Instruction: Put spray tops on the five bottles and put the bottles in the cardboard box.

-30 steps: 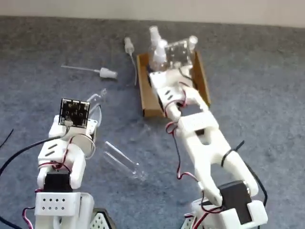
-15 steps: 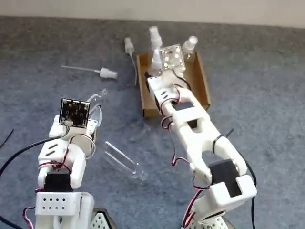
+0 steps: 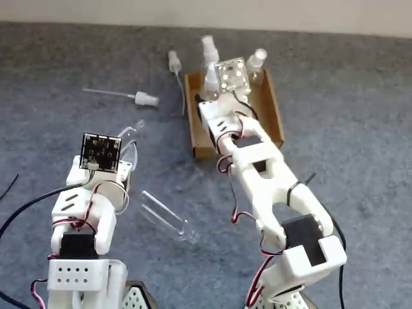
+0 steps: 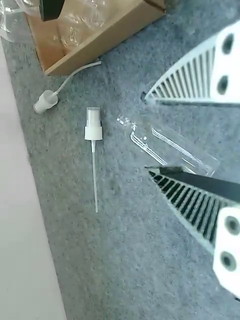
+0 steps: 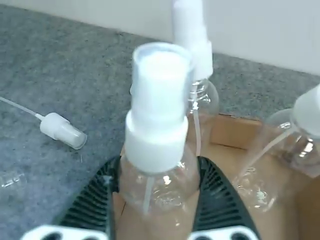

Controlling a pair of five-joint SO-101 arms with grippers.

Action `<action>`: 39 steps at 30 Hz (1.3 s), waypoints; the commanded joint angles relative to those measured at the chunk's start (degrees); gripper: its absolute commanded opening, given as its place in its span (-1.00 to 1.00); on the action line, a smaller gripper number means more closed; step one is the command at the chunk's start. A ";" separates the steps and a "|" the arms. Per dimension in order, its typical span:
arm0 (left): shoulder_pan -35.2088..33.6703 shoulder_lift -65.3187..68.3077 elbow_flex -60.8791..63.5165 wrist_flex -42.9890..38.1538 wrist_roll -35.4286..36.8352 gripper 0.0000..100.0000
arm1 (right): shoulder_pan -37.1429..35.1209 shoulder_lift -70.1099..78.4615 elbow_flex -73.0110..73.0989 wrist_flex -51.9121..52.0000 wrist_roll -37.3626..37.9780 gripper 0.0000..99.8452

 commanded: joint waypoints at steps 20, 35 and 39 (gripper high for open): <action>0.48 -0.22 -0.22 -1.58 -0.09 -0.64 | -2.07 -0.84 -3.30 7.87 0.53 -0.48; 0.48 -0.22 -0.22 -1.58 -0.09 -0.64 | -1.98 -1.19 -9.10 13.05 0.44 -0.47; 0.48 -0.22 -0.22 -1.58 -0.09 -0.64 | -1.80 -1.19 -16.75 20.88 0.44 -0.47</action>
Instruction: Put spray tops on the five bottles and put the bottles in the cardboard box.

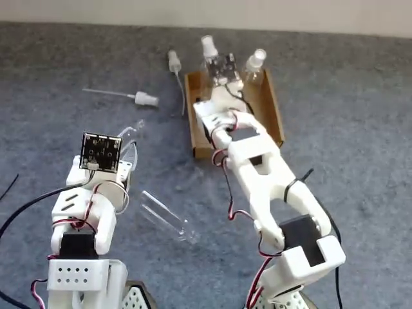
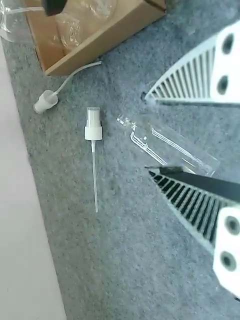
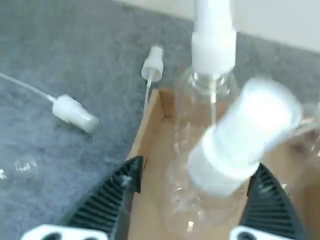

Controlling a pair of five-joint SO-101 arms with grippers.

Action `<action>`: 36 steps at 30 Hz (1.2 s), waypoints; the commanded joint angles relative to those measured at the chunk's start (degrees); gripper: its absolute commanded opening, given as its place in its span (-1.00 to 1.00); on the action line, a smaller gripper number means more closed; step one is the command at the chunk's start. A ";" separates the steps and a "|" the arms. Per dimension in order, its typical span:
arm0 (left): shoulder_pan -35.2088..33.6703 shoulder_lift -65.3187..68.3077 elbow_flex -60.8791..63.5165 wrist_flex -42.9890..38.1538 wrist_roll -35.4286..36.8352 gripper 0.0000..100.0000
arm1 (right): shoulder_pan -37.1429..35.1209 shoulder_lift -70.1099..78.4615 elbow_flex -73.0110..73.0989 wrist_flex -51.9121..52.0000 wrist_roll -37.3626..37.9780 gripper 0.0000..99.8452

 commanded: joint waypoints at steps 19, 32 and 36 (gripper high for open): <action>-1.27 18.68 -14.29 -1.14 0.00 -0.64 | -1.10 -13.67 -29.05 53.23 0.97 -0.47; 0.31 89.71 -87.43 21.80 0.09 -0.63 | 4.00 -26.77 5.14 41.80 0.97 -0.47; 0.57 110.73 -115.56 26.55 5.10 -0.63 | 3.65 -32.75 18.51 34.86 0.53 -0.47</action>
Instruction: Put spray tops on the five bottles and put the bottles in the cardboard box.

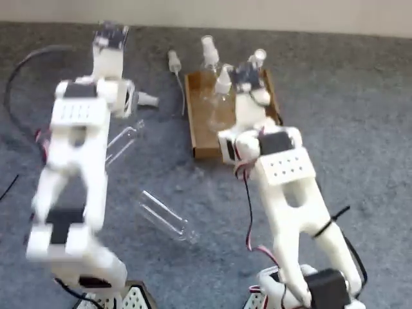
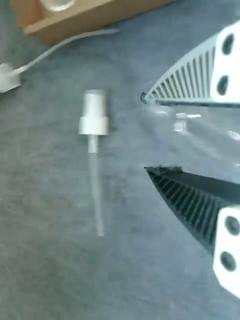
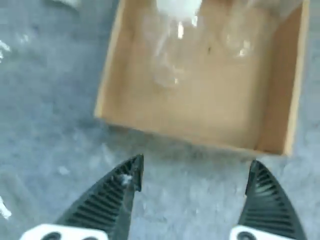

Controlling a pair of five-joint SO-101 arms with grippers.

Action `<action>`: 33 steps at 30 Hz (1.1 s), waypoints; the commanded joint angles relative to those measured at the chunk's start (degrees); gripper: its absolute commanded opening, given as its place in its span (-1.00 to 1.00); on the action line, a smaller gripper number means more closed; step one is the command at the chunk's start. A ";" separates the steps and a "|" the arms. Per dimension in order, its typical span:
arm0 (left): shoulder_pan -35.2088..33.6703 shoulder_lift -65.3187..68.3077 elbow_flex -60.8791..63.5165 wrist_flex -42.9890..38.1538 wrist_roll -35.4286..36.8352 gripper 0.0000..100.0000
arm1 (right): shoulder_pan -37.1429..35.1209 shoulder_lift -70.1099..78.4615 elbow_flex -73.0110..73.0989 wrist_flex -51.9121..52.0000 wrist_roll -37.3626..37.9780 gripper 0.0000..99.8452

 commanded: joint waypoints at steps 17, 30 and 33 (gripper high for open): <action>9.98 66.15 -77.05 -16.79 12.31 -0.46 | -4.53 -10.59 18.15 -11.47 0.18 -0.47; 9.54 66.59 -70.11 -18.46 12.40 -0.50 | -4.53 -10.59 18.24 -11.47 0.18 -0.47; 8.84 66.59 -70.11 -18.73 12.13 -0.63 | -4.53 -10.59 18.24 -11.47 0.18 -0.47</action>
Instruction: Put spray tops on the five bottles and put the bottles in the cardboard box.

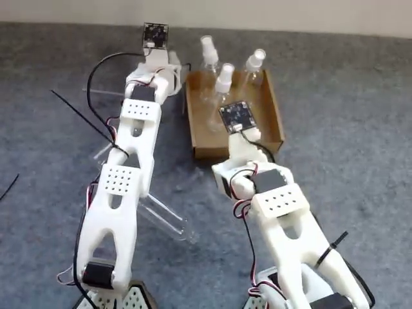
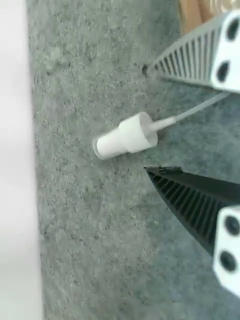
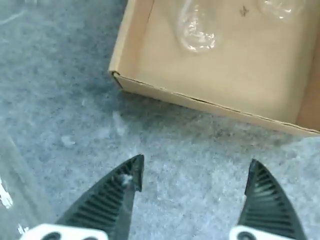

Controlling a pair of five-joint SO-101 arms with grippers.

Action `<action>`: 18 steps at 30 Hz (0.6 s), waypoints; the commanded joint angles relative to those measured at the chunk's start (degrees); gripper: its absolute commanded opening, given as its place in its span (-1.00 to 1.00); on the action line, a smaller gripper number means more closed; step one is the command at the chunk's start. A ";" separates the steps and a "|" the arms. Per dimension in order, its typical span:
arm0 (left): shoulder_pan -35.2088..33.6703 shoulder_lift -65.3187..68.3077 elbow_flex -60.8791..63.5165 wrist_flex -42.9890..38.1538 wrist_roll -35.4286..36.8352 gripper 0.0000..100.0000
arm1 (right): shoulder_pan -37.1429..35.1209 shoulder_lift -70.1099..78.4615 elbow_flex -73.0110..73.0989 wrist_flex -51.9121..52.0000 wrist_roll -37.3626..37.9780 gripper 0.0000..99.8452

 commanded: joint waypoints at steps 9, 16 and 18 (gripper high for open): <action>-1.27 -0.84 0.84 -0.70 0.26 -0.68 | -0.66 -1.89 -0.13 -1.10 0.26 -0.47; -2.24 -1.45 0.66 -4.84 2.29 -0.68 | -0.66 -1.89 -0.13 -1.10 0.26 -0.47; -2.59 -2.07 -1.54 -4.84 3.78 -0.68 | -0.66 -1.89 -0.13 -1.10 0.26 -0.47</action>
